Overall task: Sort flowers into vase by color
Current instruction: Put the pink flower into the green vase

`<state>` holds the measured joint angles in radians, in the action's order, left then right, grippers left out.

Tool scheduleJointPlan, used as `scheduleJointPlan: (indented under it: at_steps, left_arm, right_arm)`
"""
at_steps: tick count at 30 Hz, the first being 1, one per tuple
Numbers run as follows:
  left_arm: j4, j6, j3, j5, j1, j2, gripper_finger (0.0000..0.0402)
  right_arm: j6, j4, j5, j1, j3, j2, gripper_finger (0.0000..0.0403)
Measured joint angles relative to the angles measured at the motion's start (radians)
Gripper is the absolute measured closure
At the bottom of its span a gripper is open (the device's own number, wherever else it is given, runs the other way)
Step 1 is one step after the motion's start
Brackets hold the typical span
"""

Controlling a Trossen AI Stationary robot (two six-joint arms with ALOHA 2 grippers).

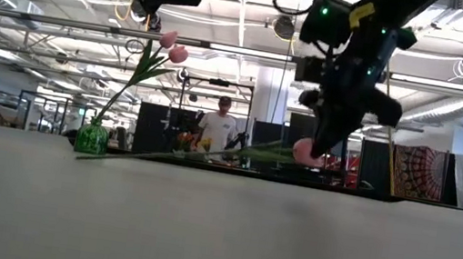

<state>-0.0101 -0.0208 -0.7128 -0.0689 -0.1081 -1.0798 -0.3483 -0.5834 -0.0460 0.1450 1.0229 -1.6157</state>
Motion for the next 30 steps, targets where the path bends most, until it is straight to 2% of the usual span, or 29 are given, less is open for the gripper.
scheduleJointPlan:
  at_steps: [8,11,14,18,21,30]
  left_arm:
    - [0.0,0.0,0.0,-0.001,0.0,0.0,0.0247]
    - [0.008,-0.017,0.0,-0.058,0.001,0.0,0.0247]
    - [0.075,-0.088,0.0,-0.132,0.013,0.0,0.0247]
    - [0.227,-0.173,0.0,-0.123,0.041,0.0,0.0245]
    - [0.293,-0.182,0.0,-0.122,0.044,-0.016,0.0234]
    - [0.19,-0.181,-0.002,-0.118,0.049,-0.123,0.0189]
  right_arm:
    - [0.032,-0.034,0.002,-0.004,0.0,0.049,0.0399]
    - [0.051,-0.041,0.002,-0.003,0.0,0.05,0.0399]
    - [0.052,-0.043,0.002,-0.003,0.0,0.05,0.0399]
    - [0.048,-0.042,-0.002,-0.003,0.0,0.05,0.0399]
    - [0.042,-0.038,-0.003,-0.003,0.0,0.05,0.0399]
    - [0.028,-0.036,-0.005,-0.003,0.001,0.05,0.0399]
